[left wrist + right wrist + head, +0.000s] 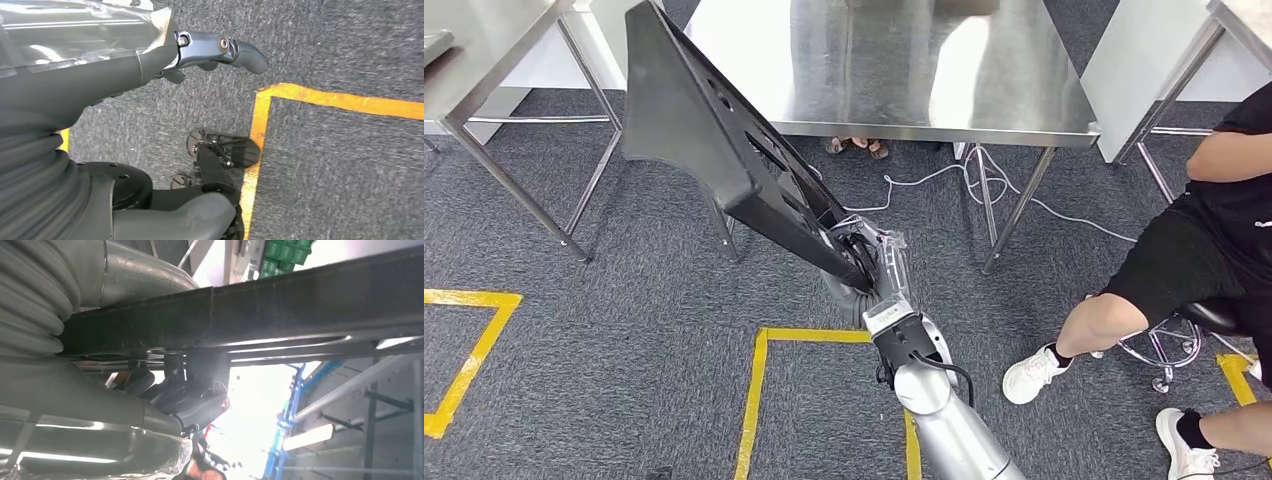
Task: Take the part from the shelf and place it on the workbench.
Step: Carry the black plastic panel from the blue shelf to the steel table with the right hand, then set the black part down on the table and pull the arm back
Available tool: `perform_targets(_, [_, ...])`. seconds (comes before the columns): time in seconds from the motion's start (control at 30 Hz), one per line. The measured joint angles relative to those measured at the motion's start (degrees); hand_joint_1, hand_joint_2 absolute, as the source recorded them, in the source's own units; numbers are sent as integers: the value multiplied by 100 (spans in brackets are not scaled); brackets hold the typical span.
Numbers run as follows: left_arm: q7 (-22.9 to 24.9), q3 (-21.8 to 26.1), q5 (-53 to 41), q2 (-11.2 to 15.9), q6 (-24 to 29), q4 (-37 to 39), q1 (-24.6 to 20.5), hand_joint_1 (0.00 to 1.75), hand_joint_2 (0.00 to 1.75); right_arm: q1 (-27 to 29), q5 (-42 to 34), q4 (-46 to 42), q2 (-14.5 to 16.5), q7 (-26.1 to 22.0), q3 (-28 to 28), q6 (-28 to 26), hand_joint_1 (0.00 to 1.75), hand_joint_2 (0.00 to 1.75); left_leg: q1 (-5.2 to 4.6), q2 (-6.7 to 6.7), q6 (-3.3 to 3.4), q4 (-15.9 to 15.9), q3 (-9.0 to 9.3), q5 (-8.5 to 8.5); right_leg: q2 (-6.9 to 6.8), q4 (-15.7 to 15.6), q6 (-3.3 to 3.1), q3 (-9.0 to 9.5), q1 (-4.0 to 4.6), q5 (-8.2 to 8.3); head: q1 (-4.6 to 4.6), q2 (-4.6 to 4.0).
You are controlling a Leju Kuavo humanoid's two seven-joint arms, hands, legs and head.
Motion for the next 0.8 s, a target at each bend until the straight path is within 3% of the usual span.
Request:
perform_targets(0.07, [2, -5, -7, -6, -3, 1, 3, 0, 175, -5, 1, 3, -4, -1, 0, -2, 175, 175, -2, -1, 94, -54, 105, 37, -1, 75, 79, 14, 22, -25, 2, 0])
perform_targets(0.13, [3, -14, -13, -15, -9, 2, -4, 0, 175, -23, 2, 6, -14, -6, -8, -5, 175, 175, 15, 3, 161, -87, 235, 37, -6, 394, 103, -113, 23, -143, 10, 0])
perform_targets(0.23, [3, -27, -28, -21, -20, 2, -21, 0, 175, -37, 2, 26, -45, -10, -24, -10, 175, 175, 16, -3, 210, -94, 301, -23, -9, 1370, 107, -745, -2, -464, 27, 0])
perform_targets(0.27, [6, -30, -32, -22, -21, 2, -21, 0, 175, -35, 2, 37, -62, -10, -27, -11, 175, 175, 15, -10, 210, -93, 321, -51, -9, 1566, 126, -926, -7, -502, 27, 0])
perform_targets(0.3, [11, -32, -33, -25, -21, 2, -19, 0, 175, -33, 1, 48, -80, -10, -31, -12, 175, 175, 14, -19, 204, -92, 350, -83, -10, 1562, 162, -1011, -10, -446, 31, 0])
perform_targets(0.33, [17, -32, -33, -32, -21, 2, -18, 0, 175, -33, 0, 56, -93, -10, -37, -14, 175, 175, 14, -28, 193, -91, 392, -117, -11, 1350, 214, -986, -15, -291, 31, 0])
perform_targets(0.4, [29, -34, -34, -49, -20, 2, -20, 0, 175, -37, -5, 72, -106, -13, -55, -19, 175, 175, 10, -43, 153, -87, 499, -199, -24, 581, 289, -753, -22, 156, 30, 0])
perform_targets(0.47, [43, -35, -29, -60, -10, 2, -33, 0, 175, -52, -13, 95, -110, -19, -69, -28, 175, 175, 1, -50, 85, -87, 556, -280, -48, 107, 200, -577, 1, 317, 26, 0])
perform_targets(0.53, [61, -35, -23, -71, 5, 2, -49, 0, 175, -70, -21, 118, -110, -23, -75, -40, 175, 175, -4, -47, 17, -50, 578, -322, -50, 48, 51, -521, 1, 293, 17, 1])
perform_targets(0.63, [74, -35, -7, -84, 27, -2, -80, 0, 175, -107, -33, 136, -98, -26, -85, -57, 175, 175, 17, -17, -63, 245, 486, -455, -38, 15, -25, -351, -79, 311, 0, 1])
perform_targets(0.73, [77, -35, 7, -90, 34, -3, -101, 0, 175, -139, -35, 153, -92, -27, -88, -71, 175, 175, 45, 8, -151, 1272, -135, -839, -37, 9, -81, -243, -86, 227, -29, 0])
perform_targets(0.77, [78, -35, 11, -90, 34, -3, -101, 0, 175, -138, -36, 167, -93, -27, -88, -73, 175, 175, 48, 8, -162, 1538, -358, -896, -30, 10, -89, -213, -84, 194, -27, 1])
perform_targets(0.8, [79, -35, 15, -89, 34, -3, -99, 0, 175, -134, -37, 180, -94, -27, -88, -76, 175, 175, 48, 9, -160, 1607, -491, -842, -20, 10, -85, -178, -83, 157, -29, 1])
